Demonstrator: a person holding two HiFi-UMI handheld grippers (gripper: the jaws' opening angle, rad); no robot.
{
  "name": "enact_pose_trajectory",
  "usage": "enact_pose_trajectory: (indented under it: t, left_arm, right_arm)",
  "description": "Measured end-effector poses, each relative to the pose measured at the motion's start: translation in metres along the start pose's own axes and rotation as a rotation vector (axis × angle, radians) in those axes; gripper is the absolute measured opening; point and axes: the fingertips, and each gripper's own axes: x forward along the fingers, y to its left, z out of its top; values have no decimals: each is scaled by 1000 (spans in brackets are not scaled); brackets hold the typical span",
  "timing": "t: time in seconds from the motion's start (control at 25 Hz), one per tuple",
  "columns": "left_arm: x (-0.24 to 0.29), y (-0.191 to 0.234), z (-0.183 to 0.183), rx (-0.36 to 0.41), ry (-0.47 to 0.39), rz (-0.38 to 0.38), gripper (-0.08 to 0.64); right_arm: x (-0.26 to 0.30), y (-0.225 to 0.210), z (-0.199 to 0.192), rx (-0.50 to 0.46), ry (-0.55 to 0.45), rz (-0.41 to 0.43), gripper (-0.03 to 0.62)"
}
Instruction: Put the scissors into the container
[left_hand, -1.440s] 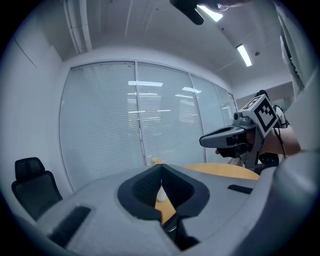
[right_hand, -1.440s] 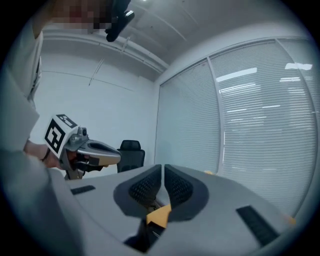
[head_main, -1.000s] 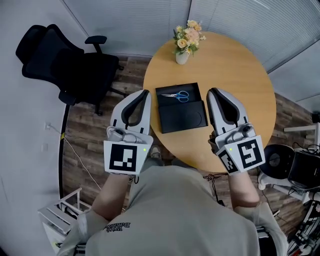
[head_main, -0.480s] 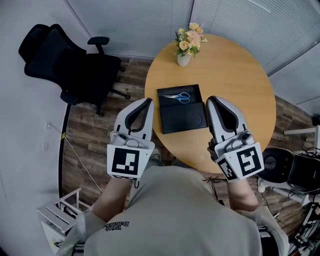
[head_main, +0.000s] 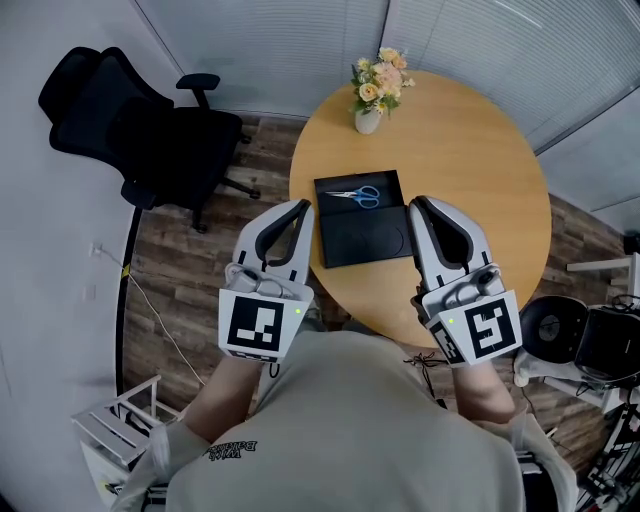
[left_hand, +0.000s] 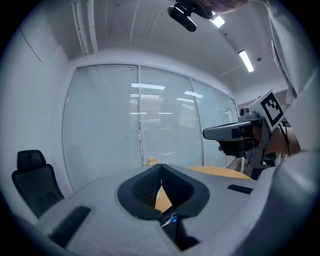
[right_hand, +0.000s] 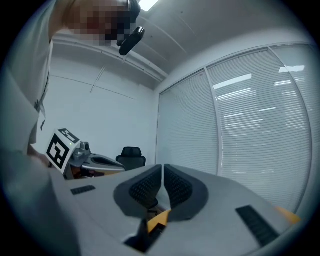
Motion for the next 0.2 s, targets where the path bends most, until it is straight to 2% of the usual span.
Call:
enact_pose_trajectory:
  t: [0.2]
  left_arm:
    - [2, -1, -5, -2, 13, -3, 21]
  right_arm:
    - [4, 3, -9, -3, 19, 6, 37]
